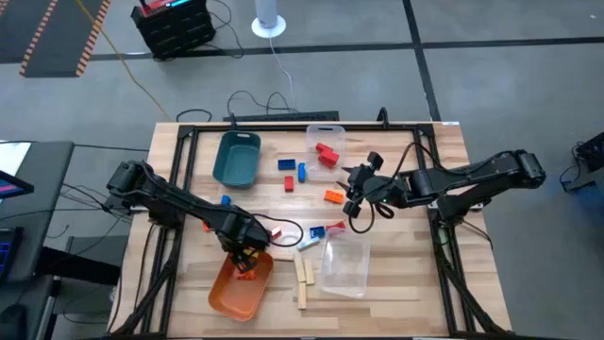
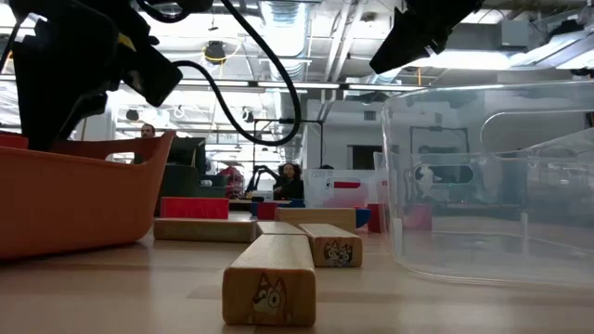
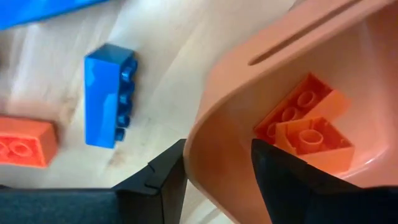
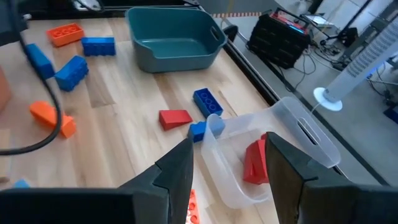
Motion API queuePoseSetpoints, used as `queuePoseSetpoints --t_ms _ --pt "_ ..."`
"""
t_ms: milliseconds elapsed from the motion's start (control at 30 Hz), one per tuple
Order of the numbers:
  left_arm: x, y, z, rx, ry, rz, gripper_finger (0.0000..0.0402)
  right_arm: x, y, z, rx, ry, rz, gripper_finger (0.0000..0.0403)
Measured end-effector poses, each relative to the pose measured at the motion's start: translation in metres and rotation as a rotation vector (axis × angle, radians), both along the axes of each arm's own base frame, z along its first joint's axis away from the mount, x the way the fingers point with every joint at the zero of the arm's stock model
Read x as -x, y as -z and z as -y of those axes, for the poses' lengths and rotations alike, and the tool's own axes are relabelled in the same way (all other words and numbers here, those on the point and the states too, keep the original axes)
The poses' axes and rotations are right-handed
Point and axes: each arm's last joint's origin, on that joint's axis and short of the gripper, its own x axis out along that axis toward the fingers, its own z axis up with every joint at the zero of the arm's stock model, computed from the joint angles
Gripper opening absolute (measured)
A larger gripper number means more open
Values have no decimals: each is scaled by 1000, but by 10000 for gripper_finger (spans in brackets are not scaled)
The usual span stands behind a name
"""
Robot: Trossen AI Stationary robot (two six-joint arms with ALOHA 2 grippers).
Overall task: Sort blocks
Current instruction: Adjust the orange bin
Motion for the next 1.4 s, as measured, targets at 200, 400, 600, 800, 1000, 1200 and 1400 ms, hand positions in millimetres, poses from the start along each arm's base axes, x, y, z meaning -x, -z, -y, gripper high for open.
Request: queuePoseSetpoints --t_ms 200,400,600,800,1000,1200,1400 --pt "-5 -5 -8 9 99 31 163 1 0 -9 14 -45 -3 175" --pt "-2 -11 -21 -101 350 14 163 -1 -3 -10 15 -49 21 175" --pt "-11 -11 -15 -119 697 156 163 -2 -4 -8 13 -43 35 175" --pt "-12 -11 -9 -112 1005 204 163 -2 -4 -8 7 -38 39 175" --pt "-16 -12 -8 -129 1107 261 143 -2 -4 -8 5 -37 39 175" --pt "-18 -12 -8 -136 1099 276 79 -2 -4 -8 6 -36 39 175" --pt "-18 -12 -8 -136 1066 275 14 -2 -4 -6 6 -31 39 175"
